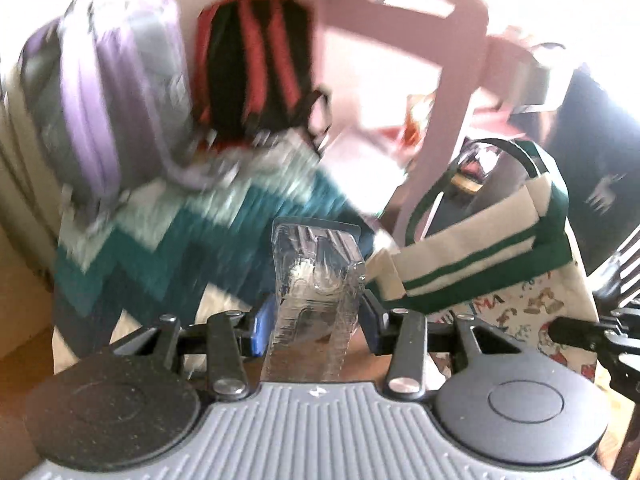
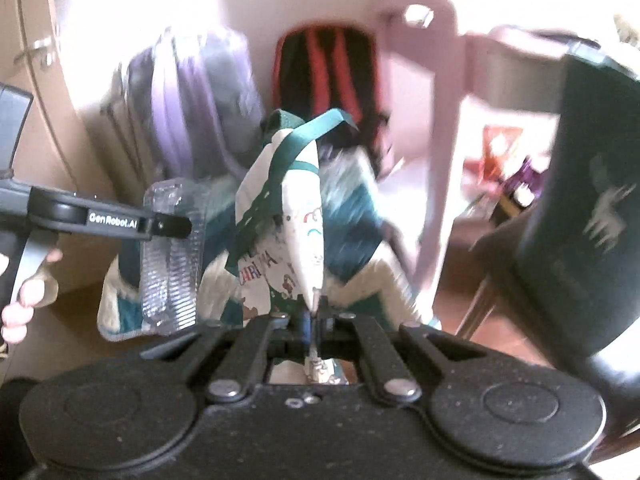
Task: Collect trash
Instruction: 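Lift and carry the plastic tray and gift bag with both tools to the teal bin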
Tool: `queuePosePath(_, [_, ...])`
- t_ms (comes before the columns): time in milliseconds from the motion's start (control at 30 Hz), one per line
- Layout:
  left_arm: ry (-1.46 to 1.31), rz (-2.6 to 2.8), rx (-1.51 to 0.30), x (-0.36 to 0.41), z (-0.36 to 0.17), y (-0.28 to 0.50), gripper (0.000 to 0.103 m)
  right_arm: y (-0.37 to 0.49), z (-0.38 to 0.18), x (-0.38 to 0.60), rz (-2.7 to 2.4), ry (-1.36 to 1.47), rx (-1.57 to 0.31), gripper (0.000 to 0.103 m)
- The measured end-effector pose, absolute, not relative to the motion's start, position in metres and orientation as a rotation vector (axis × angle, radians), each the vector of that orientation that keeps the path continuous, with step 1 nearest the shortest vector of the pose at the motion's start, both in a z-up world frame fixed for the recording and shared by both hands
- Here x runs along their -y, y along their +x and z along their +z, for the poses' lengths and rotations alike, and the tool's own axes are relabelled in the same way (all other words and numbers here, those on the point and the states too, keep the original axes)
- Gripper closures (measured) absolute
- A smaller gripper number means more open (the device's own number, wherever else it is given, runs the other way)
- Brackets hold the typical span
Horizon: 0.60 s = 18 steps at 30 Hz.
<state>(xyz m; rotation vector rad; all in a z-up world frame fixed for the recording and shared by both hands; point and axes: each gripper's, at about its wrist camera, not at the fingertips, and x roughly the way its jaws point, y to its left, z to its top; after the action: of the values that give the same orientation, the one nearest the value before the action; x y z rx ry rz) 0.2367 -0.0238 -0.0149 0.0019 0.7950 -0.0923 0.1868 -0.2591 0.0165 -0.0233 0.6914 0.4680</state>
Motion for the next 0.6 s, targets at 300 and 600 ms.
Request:
queuePosePath(300, [0.034,-0.192,-0.623,0.114,0.073,0.251,0.059,0.193,0.095,0.332,0.342,0.0,-0.487,0.101])
queuePosePath(600, [0.083,-0.285,-0.515,0.209,0.143,0.278,0.059,0.218,0.164,0.399,0.189,0.004,-0.381,0.102])
